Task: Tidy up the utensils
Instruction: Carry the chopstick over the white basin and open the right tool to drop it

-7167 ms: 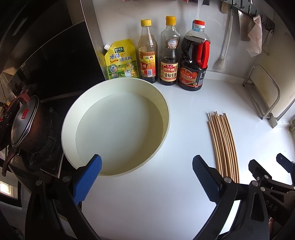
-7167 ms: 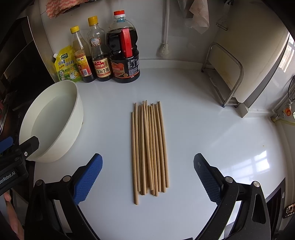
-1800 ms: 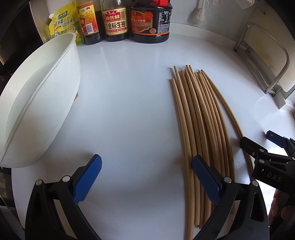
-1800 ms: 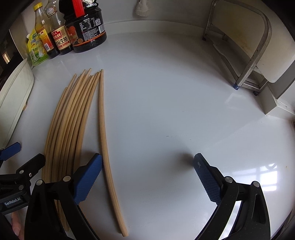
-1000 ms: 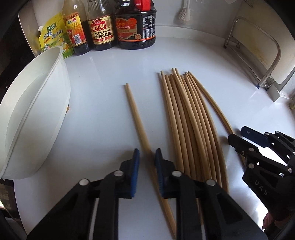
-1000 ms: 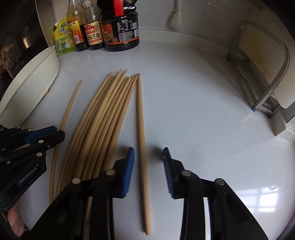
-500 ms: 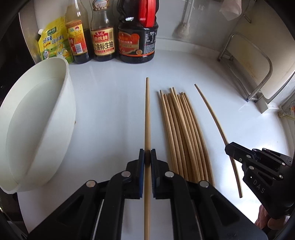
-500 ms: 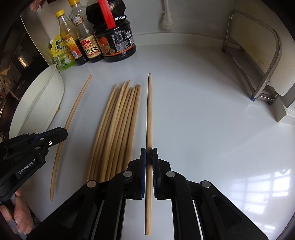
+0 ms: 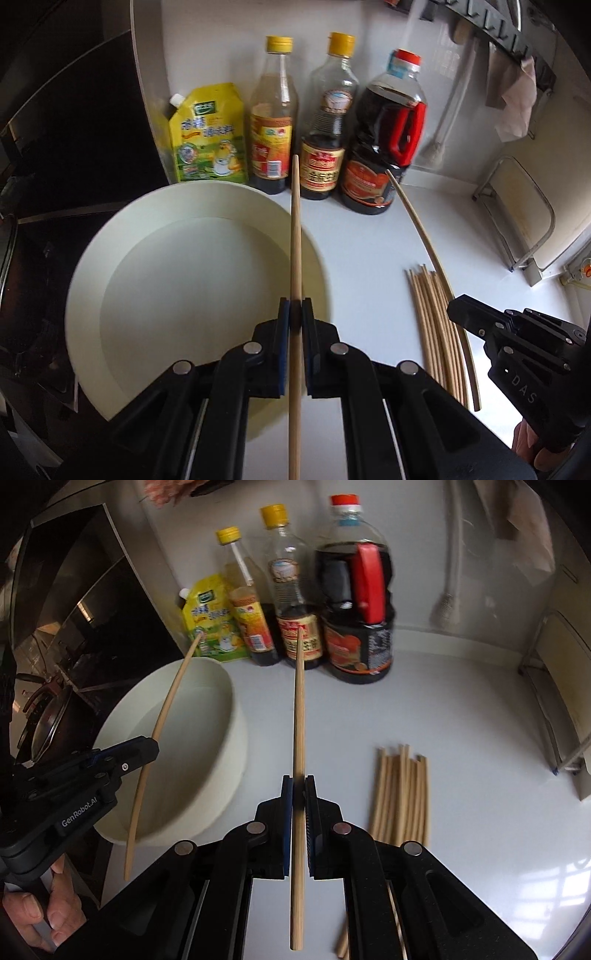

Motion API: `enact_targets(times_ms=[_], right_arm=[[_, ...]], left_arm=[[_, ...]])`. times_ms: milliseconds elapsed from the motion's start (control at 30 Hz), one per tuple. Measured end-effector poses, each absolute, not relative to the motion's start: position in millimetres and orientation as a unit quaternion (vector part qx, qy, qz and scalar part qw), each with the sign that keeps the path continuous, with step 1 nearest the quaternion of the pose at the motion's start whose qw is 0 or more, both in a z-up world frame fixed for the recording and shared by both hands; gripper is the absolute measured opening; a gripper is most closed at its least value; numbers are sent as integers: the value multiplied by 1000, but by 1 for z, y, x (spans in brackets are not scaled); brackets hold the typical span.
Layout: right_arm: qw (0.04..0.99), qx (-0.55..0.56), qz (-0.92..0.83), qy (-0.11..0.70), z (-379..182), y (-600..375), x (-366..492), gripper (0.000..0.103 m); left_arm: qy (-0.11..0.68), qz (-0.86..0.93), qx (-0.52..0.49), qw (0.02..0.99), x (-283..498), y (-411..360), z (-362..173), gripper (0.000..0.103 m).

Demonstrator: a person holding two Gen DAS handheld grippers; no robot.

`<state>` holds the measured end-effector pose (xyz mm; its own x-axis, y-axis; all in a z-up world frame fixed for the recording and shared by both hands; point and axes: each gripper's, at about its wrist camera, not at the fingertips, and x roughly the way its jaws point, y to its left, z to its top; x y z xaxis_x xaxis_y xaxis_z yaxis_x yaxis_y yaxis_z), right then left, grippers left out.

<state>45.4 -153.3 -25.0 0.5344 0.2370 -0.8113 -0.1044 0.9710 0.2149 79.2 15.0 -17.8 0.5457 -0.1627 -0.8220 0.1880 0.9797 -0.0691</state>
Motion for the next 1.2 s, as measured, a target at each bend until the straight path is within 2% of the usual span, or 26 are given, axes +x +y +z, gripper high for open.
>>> enact_targets(times_ms=[333,633,867,933,967,1000,1033,1200], right_arm=[[854,60,154,494,-36,-43,102,6],[824,37,154,544,-76,10,133,6],[807,47,142,572,-97,10,139,6],[807,49,139,572,-97,8,138,7],[808,49,138,571,-97,7,138,10],[810,48,135,569,-95,6,138,20],[814,46,131,563,-92,4,136,25],[829,46,119,545,-79,-9,128,26]], left_arm=[[487,-56,17,871,110,110,-36,8],[524,-55,19,850,130,133,-66,8],[537,-57,14,842,146,136,-81,8],[536,-58,11,842,148,138,-82,15],[535,-58,10,843,149,138,-82,24],[533,-57,10,844,149,139,-81,32],[532,-56,9,845,149,140,-80,35],[521,-44,3,853,147,147,-72,41]])
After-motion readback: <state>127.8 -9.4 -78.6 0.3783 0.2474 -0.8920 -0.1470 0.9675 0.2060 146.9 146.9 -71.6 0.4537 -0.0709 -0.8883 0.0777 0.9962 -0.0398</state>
